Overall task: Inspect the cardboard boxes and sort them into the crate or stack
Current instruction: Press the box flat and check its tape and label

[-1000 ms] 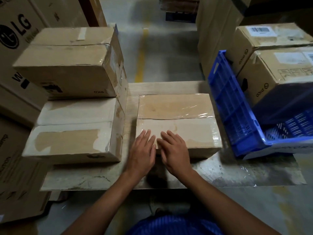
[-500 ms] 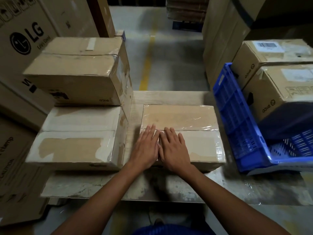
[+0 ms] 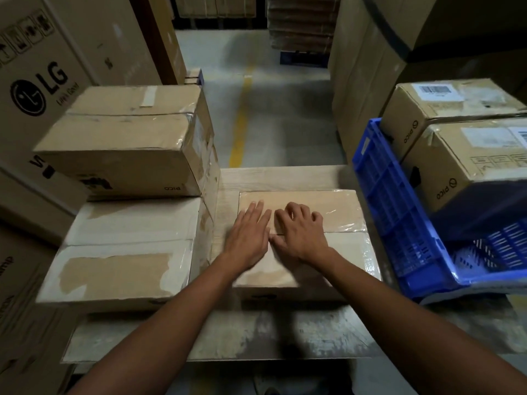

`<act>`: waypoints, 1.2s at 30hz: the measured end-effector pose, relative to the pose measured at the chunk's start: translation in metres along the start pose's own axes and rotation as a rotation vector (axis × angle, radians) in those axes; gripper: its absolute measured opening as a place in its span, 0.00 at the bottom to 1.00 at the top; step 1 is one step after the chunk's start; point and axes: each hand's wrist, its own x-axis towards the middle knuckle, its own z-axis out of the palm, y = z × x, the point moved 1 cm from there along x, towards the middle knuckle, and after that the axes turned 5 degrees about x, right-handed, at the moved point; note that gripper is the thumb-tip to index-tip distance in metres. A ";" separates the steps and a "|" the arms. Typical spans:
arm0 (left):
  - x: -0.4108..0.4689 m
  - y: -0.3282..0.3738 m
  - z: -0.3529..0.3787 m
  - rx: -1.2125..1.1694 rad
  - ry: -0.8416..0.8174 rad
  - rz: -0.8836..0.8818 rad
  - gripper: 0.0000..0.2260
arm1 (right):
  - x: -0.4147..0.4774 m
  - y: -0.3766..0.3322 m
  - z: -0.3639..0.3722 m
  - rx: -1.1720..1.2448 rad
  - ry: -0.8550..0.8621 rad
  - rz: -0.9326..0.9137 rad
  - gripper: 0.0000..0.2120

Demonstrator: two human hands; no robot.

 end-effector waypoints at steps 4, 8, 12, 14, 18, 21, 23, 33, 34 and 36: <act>0.005 0.002 0.000 -0.003 -0.009 -0.053 0.24 | -0.012 -0.003 0.015 0.064 -0.060 0.033 0.35; 0.019 0.012 -0.016 0.087 -0.025 -0.055 0.22 | 0.000 0.006 -0.004 0.059 -0.023 -0.021 0.29; 0.039 0.033 -0.019 0.067 -0.061 -0.003 0.22 | 0.011 0.033 -0.025 0.082 -0.059 0.047 0.24; 0.044 0.043 -0.010 0.034 -0.117 0.027 0.24 | 0.005 0.045 -0.023 0.082 -0.064 0.112 0.27; 0.041 0.044 0.005 0.024 -0.141 0.016 0.26 | -0.009 0.053 -0.004 0.074 -0.151 0.094 0.33; 0.042 0.041 0.001 0.010 -0.186 0.024 0.27 | -0.007 0.051 -0.008 0.101 -0.152 0.090 0.33; 0.041 0.046 -0.006 0.016 -0.188 0.031 0.26 | -0.009 0.052 -0.018 0.131 -0.114 0.085 0.30; -0.028 0.075 0.003 -0.037 -0.048 0.107 0.22 | -0.065 0.039 0.013 0.089 0.081 0.015 0.19; -0.028 0.075 0.006 -0.020 -0.055 0.102 0.22 | -0.065 0.039 0.019 0.091 0.075 0.021 0.21; -0.026 0.075 0.006 -0.008 -0.062 0.098 0.22 | -0.063 0.038 0.020 0.085 0.065 0.010 0.22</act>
